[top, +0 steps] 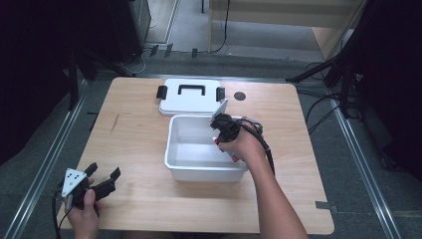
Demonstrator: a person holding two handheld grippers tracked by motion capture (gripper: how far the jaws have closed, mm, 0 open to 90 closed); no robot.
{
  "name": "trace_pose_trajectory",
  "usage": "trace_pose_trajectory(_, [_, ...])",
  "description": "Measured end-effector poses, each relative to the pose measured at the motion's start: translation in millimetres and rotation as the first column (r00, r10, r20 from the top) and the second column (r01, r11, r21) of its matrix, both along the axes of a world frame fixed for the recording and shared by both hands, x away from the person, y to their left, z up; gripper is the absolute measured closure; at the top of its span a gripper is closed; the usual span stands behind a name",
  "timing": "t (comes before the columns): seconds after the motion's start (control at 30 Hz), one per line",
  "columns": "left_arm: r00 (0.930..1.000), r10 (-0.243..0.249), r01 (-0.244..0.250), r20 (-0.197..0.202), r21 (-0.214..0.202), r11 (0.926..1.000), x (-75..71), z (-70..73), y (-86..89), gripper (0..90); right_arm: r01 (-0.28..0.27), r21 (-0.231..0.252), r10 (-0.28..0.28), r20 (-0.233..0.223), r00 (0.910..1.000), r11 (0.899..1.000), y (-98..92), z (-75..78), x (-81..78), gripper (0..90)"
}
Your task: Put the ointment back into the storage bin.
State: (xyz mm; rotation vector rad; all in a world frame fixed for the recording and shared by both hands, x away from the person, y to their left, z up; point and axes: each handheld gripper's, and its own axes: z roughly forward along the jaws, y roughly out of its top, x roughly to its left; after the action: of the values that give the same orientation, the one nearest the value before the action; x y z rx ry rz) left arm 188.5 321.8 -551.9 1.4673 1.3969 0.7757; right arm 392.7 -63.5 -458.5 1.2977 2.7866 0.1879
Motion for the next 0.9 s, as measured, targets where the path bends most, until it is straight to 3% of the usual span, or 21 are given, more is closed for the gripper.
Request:
trace_pose_trajectory(0.23, [1.0,0.001,-0.001,-0.001,-0.004,1.0,0.2,0.0,0.1,14.1,0.005,-0.022,-0.005,-0.011,0.9999,1.0,0.6,-1.2,0.4,70.5])
trace_pose_trajectory(0.9, [1.0,0.001,-0.001,-0.002,-0.009,1.0,0.7,-0.2,0.1,14.1,-0.015,-0.015,0.015,-0.023,0.9996,1.0,0.0,-1.3,0.4,70.7])
